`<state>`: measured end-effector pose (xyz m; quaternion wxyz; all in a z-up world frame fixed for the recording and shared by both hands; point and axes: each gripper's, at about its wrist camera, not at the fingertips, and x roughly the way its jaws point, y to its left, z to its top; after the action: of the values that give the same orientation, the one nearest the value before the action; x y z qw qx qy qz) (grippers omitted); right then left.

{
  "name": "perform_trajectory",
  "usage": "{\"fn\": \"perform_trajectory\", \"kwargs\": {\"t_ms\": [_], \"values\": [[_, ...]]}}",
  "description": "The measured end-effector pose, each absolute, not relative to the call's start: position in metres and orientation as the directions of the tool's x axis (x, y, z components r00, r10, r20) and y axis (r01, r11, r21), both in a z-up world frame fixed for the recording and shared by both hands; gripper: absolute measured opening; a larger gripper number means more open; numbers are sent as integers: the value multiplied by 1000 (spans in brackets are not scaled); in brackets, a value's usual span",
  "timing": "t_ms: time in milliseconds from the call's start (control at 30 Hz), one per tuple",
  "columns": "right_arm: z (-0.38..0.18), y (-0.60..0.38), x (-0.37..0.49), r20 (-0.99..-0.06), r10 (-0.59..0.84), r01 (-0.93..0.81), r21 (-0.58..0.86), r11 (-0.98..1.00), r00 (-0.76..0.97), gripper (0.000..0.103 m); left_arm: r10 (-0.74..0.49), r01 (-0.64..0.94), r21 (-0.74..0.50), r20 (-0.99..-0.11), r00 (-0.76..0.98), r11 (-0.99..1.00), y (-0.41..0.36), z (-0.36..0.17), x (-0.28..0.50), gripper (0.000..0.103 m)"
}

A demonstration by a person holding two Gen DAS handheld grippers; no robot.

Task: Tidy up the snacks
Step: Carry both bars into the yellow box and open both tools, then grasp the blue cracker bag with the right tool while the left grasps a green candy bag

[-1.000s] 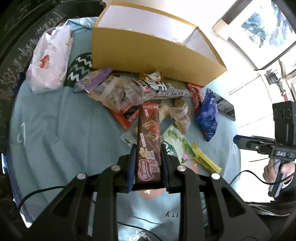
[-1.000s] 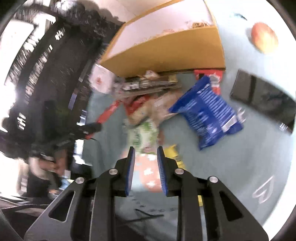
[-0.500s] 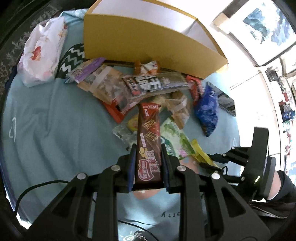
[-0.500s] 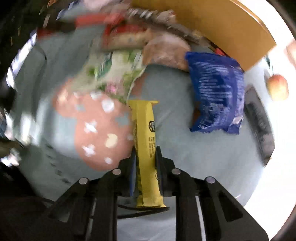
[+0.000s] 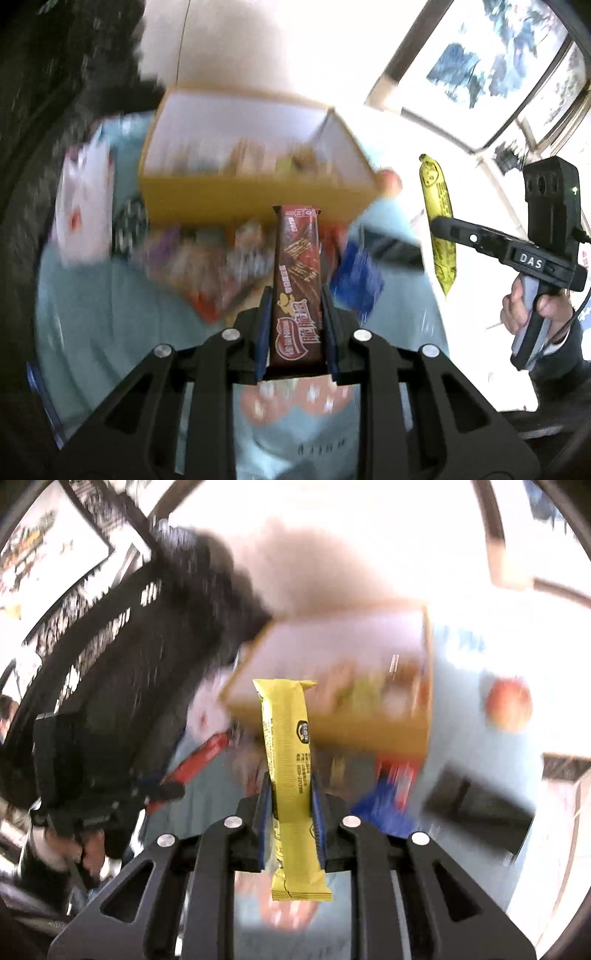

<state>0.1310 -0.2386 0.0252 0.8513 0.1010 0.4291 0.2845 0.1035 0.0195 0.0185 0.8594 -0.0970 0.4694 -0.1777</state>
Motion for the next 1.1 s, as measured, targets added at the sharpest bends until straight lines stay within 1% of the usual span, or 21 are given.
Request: {"fn": "perform_trajectory", "kwargs": {"t_ms": [67,133,167,233,267,300,333,367,400,433,500,567,667,800,933,1033,1100], "values": [[40,-231,152,-652,536,-402,361,841,536,19,-393,231,-317,-744,540,920,14,35,129,24],[41,-227,171,-636,520,-401,336,852,571,19,-372,239,-285,-725,579,928,6,47,156,24],[40,-221,186,-632,490,-392,301,869,600,19,-368,234,-284,-720,589,930,3,49,176,24],[37,-212,202,-638,450,-369,267,890,624,19,-350,203,-287,-726,592,936,-1,45,210,24],[34,-209,212,-634,423,-348,248,904,647,20,-317,167,-272,-736,598,948,-3,37,233,24],[24,-206,226,-638,373,-315,208,926,674,22,-288,136,-260,-751,594,956,-5,28,251,28],[11,-205,237,-663,346,-292,195,936,664,31,-267,113,-250,-762,590,962,-6,20,262,37],[-1,-205,249,-717,311,-253,192,948,624,33,-215,61,-221,-788,577,973,-7,8,274,70],[-7,-208,249,-730,303,-237,195,952,613,34,-186,27,-211,-788,586,977,-5,4,275,79],[-6,-212,245,-718,313,-238,207,949,622,45,-197,31,-224,-772,605,974,-5,4,271,80],[-1,-222,226,-655,325,-252,206,945,682,64,-217,62,-229,-756,618,971,-5,5,265,82],[-2,-228,217,-659,331,-270,197,943,676,64,-205,67,-209,-759,618,976,-6,4,257,84],[-12,-231,203,-681,340,-279,203,939,648,64,-223,59,-236,-768,600,970,-1,-2,245,84],[-26,-233,175,-730,318,-296,165,941,605,65,-221,47,-240,-777,590,970,4,-8,222,90],[-44,-230,151,-778,288,-332,108,937,559,74,-212,29,-236,-807,550,971,12,-21,194,92],[-64,-224,132,-807,255,-373,47,927,532,80,-208,-21,-253,-838,504,967,24,-36,169,92],[-77,-216,123,-827,236,-409,9,913,509,81,-194,-46,-246,-855,481,968,29,-44,155,92]]}}
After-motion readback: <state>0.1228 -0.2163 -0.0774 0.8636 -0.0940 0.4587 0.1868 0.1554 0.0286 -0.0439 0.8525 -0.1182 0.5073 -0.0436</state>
